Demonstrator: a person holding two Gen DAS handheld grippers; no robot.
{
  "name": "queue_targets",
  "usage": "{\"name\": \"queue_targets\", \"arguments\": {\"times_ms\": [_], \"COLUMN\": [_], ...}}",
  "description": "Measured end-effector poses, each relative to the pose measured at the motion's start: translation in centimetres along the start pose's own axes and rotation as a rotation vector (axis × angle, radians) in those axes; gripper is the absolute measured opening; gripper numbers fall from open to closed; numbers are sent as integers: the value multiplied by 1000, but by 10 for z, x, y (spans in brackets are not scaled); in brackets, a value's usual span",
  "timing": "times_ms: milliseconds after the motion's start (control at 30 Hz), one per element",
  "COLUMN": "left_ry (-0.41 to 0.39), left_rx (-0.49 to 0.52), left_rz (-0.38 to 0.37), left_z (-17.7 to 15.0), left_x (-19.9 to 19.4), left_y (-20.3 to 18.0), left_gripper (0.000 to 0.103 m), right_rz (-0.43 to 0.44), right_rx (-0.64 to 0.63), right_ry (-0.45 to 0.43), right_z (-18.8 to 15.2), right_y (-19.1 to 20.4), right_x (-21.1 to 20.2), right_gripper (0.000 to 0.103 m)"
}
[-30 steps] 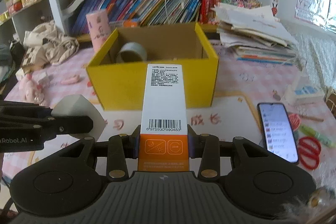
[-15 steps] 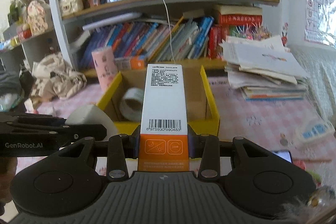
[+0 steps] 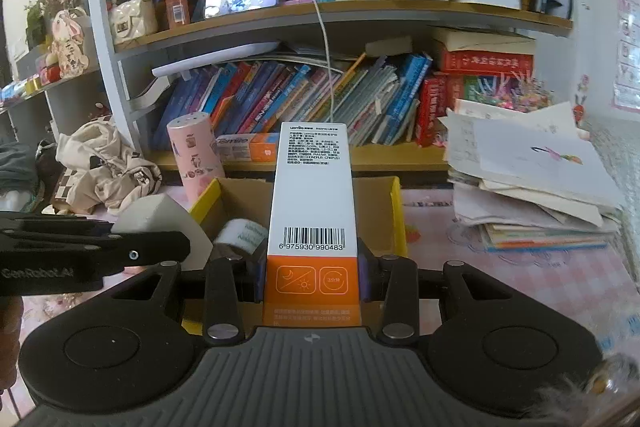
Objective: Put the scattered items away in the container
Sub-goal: 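Carry the white cube and toothpaste box over the yellow box with both tools, then open the left tool to drop the cube while the right tool releases the toothpaste box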
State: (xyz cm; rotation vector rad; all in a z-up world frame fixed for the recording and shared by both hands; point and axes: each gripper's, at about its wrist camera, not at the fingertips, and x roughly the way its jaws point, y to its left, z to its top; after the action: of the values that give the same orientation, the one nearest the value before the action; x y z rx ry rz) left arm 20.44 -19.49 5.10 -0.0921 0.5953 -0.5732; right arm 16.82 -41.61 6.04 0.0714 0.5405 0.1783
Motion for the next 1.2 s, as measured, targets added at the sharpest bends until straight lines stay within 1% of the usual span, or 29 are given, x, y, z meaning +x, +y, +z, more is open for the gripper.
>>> {"name": "queue_targets", "arguments": {"times_ms": [233,400,633,900,1067,1200], "left_ry": [20,51,136,208,213,228], "left_rx": [3,18,48,81,117,173], "left_rz": [54,83,117,132,130,137], "left_z": [4,2,-8,-18,-20,-22], "left_x": [20,35,60,79,82,85], "left_y": [7,11,17,23,19,14], "left_gripper": [27,27,27,28,28,28], "right_rz": [56,73,90,109,103,93], "right_rx": [-38,-61,-118,-142,-165,-154], "right_ry": [63,102,134,167,228,284], "right_z": [2,1,4,11,8,3], "right_y": [-1,-3,1,8,17,15], "right_x": [36,56,82,112,134,148], "right_gripper": [37,37,37,37,38,38]}}
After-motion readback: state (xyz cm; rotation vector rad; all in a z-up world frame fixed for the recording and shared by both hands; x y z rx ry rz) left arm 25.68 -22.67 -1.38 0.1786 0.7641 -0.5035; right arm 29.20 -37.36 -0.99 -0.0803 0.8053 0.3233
